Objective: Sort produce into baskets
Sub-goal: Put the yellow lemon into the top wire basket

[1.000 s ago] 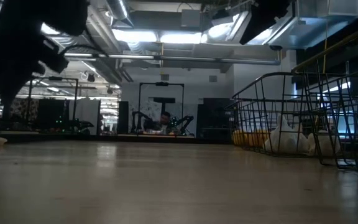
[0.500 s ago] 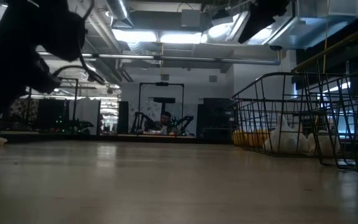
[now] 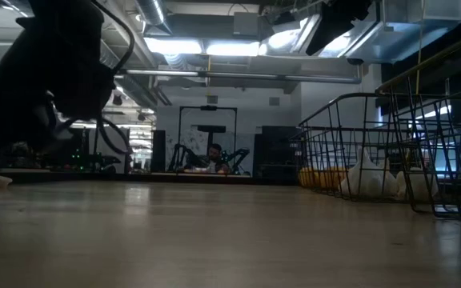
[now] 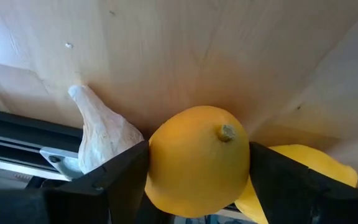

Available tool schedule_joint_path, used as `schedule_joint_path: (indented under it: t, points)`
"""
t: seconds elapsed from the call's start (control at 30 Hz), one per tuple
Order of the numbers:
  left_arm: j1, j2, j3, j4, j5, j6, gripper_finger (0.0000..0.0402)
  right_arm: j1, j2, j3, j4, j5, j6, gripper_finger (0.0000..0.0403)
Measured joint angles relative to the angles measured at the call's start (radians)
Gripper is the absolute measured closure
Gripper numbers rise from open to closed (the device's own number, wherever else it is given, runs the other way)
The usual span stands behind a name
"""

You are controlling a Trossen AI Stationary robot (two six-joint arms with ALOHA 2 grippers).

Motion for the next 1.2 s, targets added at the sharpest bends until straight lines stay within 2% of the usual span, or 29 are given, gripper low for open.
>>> schedule_joint_path:
  t: [0.37, 0.5, 0.93, 1.2]
  points:
    - [0.000, 0.005, 0.028, -0.007, -0.027, 0.024, 0.0211, 0.000, 0.000, 0.000, 0.000, 0.000, 0.000, 0.0171]
    - [-0.001, -0.032, 0.042, -0.010, -0.050, 0.033, 0.0213, 0.000, 0.000, 0.000, 0.000, 0.000, 0.000, 0.0171]
    - [0.039, -0.308, 0.155, 0.009, -0.167, -0.032, 0.0210, 0.000, 0.000, 0.000, 0.031, -0.044, -0.004, 0.0171]
    - [0.063, -0.503, 0.195, 0.239, -0.225, -0.029, 0.0209, -0.002, 0.000, 0.000, 0.105, -0.109, -0.005, 0.0171]
